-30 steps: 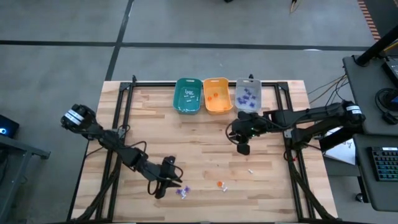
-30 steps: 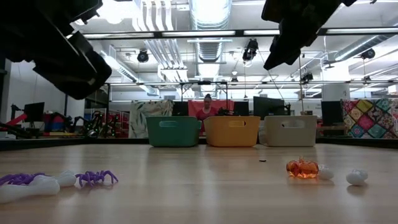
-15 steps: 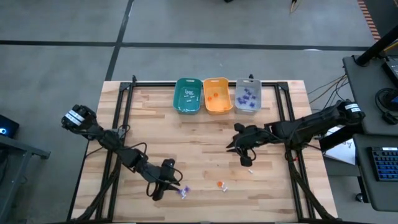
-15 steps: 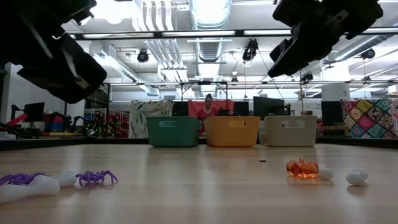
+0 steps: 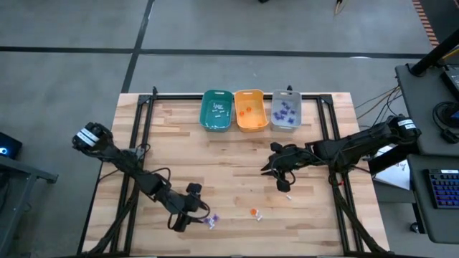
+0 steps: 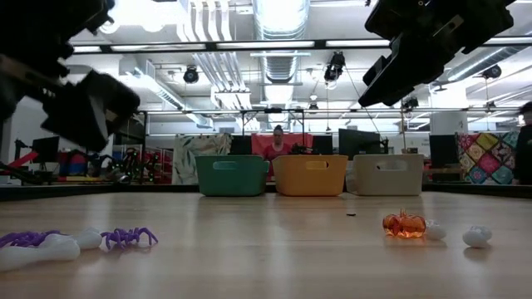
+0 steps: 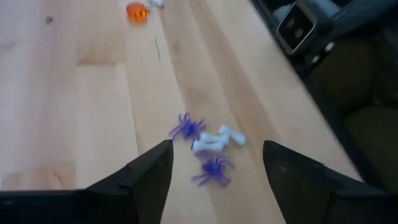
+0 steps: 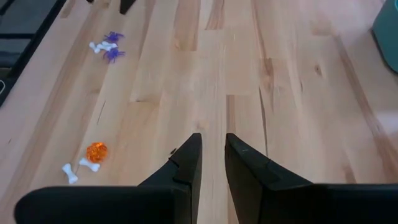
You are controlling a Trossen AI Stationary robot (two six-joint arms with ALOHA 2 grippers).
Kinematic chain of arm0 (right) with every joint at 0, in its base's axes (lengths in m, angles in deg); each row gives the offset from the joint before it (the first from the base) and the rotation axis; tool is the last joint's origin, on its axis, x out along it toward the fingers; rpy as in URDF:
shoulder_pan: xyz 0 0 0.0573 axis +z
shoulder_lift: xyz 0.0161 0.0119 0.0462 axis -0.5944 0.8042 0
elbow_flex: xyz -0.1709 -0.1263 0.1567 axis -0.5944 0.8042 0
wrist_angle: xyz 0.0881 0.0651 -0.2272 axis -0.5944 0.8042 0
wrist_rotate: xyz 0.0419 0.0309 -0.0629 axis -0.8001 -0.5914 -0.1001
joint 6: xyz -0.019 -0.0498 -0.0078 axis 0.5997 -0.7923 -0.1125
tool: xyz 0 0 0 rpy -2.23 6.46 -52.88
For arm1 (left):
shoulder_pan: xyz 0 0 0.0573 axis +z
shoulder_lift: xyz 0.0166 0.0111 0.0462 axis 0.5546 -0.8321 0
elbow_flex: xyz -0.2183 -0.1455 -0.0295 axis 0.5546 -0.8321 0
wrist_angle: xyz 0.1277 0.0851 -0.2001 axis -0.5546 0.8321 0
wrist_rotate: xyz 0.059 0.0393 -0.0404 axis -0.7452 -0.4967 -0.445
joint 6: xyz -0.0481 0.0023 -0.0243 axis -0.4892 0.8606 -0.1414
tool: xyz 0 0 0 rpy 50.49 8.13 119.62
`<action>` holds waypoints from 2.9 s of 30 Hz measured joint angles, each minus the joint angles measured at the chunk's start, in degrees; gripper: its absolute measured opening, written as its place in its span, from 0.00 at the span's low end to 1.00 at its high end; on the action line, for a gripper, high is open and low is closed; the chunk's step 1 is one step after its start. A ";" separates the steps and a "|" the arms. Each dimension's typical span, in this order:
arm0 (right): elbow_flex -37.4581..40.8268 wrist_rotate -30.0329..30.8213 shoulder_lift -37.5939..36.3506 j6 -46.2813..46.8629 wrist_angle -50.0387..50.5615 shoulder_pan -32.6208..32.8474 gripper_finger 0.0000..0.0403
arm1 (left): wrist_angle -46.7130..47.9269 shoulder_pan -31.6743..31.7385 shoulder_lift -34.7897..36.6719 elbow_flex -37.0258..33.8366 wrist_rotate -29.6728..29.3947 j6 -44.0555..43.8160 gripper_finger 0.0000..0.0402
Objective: Sort Halloween decoration
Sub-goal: Put the purple spider toy into the gray bin
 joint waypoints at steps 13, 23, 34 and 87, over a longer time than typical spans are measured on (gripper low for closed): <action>0.00 -0.02 0.00 1.02 0.09 0.00 0.15 | -7.77 -0.44 -11.43 -0.02 0.24 -0.27 0.54; 0.00 -0.02 0.00 1.03 0.10 0.00 0.14 | -10.36 -0.74 -13.46 0.04 -0.13 -0.97 0.50; 0.00 -0.02 0.00 0.86 0.10 0.00 0.14 | -6.82 -1.01 -13.46 0.19 -1.45 -0.93 0.31; 0.07 -0.21 15.95 20.72 -23.45 -0.02 0.29 | -3.20 -0.61 -5.53 0.49 -25.31 4.86 0.09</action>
